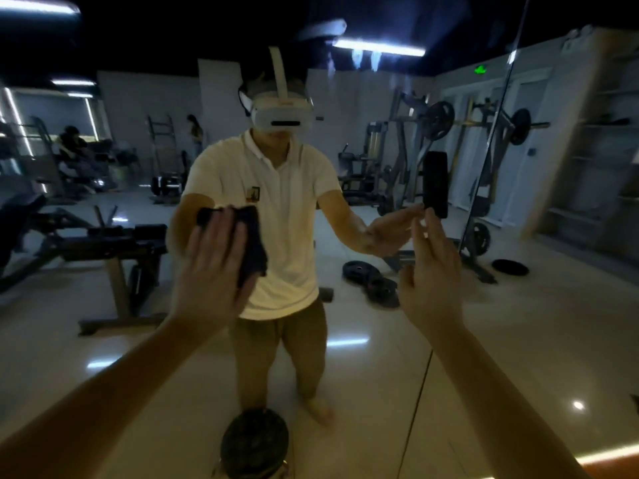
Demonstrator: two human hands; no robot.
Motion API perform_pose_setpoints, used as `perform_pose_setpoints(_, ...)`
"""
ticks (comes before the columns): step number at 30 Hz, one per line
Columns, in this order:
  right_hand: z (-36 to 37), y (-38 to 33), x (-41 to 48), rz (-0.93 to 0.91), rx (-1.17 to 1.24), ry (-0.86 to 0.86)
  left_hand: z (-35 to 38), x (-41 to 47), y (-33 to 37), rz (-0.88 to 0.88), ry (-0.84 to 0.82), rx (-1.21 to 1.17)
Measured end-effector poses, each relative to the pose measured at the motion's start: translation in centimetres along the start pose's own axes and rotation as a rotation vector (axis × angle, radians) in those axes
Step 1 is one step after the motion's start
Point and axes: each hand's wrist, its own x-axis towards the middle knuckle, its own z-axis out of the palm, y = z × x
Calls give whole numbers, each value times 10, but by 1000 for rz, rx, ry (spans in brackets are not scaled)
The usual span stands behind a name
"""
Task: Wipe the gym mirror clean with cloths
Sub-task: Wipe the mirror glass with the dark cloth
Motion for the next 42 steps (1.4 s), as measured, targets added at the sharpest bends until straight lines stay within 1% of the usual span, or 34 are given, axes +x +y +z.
perform_pose_setpoints(1,0,-1,3,-4,-33,-2,-5,5,-9,-51,23,-7)
perform_pose_setpoints(3,3,0,7,-30,-60,14,-3,16,-3,-164,76,-20)
perform_pose_setpoints(5,5,3,6,-57,-60,17,4,30,23,-268,128,-46)
perform_pose_setpoints(6,5,7,6,-80,-58,4,9,38,42,-279,135,-57)
perform_pose_setpoints(7,3,13,6,-117,-57,-10,14,46,63,-249,127,-59)
perform_pose_setpoints(10,-11,38,13,-274,-36,-58,35,76,147,-68,95,-14)
perform_pose_setpoints(12,-23,54,22,-346,27,-99,50,90,210,44,-26,-14)
perform_pose_setpoints(14,-36,66,31,-410,109,-62,63,93,254,188,-140,42)
perform_pose_setpoints(16,-47,76,41,-485,154,-6,65,93,262,265,-155,128)
perform_pose_setpoints(18,-55,84,53,-558,114,28,54,93,241,257,-139,163)
perform_pose_setpoints(19,-58,87,59,-576,76,25,45,93,225,198,-115,136)
perform_pose_setpoints(21,-60,88,70,-580,-25,13,26,90,186,7,-52,94)
perform_pose_setpoints(24,-59,80,82,-592,-90,25,-1,82,126,-289,-38,116)
perform_pose_setpoints(26,-58,75,88,-597,-123,55,-12,80,100,-476,-22,117)
perform_pose_setpoints(28,-57,69,93,-562,-136,110,-14,87,92,-593,7,106)
perform_pose_setpoints(29,-56,67,94,-544,-131,125,-13,92,94,-613,28,90)
perform_pose_setpoints(31,-52,62,92,-514,-106,131,-7,107,108,-563,80,59)
perform_pose_setpoints(33,-50,55,89,-484,-104,114,3,124,132,-442,113,12)
perform_pose_setpoints(35,-49,50,89,-457,-87,82,12,140,165,-322,106,-37)
perform_pose_setpoints(36,-49,48,89,-447,-80,72,17,147,182,-238,82,-46)
perform_pose_setpoints(38,-51,46,91,-436,-103,85,23,153,207,1,2,-9)
perform_pose_setpoints(40,-57,42,93,-424,-122,137,22,155,204,212,-59,60)
perform_pose_setpoints(41,-62,39,94,-416,-112,164,20,154,192,263,-74,97)
perform_pose_setpoints(42,-66,35,97,-407,-91,185,16,155,175,266,-76,120)
